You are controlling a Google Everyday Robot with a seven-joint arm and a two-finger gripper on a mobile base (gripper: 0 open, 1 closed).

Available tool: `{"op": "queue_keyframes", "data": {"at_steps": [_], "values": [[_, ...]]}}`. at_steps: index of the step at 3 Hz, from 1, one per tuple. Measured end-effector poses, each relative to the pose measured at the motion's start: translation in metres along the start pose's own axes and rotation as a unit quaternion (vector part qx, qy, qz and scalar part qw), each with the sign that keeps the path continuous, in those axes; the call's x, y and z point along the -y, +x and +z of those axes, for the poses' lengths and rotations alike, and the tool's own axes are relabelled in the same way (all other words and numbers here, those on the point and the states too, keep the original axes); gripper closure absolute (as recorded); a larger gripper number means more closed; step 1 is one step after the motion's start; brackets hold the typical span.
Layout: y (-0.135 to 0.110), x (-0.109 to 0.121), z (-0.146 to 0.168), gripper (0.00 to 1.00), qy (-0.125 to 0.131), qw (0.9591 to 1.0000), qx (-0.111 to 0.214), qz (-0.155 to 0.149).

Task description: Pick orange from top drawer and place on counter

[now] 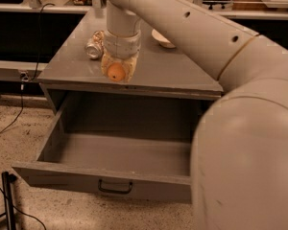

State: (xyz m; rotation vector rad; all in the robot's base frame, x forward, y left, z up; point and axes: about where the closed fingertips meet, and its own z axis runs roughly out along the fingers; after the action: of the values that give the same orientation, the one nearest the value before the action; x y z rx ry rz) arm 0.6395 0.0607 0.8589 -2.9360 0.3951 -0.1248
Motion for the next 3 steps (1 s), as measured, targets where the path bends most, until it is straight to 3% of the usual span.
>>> {"op": "queue_keyframes", "data": {"at_steps": [1, 2, 3], "values": [[0.052, -0.003, 0.019, 1.00, 0.013, 0.9982, 0.011, 0.057], [0.097, -0.006, -0.010, 1.00, 0.096, 0.9833, -0.021, 0.153], [0.097, -0.006, -0.010, 1.00, 0.095, 0.9835, -0.020, 0.153]]}}
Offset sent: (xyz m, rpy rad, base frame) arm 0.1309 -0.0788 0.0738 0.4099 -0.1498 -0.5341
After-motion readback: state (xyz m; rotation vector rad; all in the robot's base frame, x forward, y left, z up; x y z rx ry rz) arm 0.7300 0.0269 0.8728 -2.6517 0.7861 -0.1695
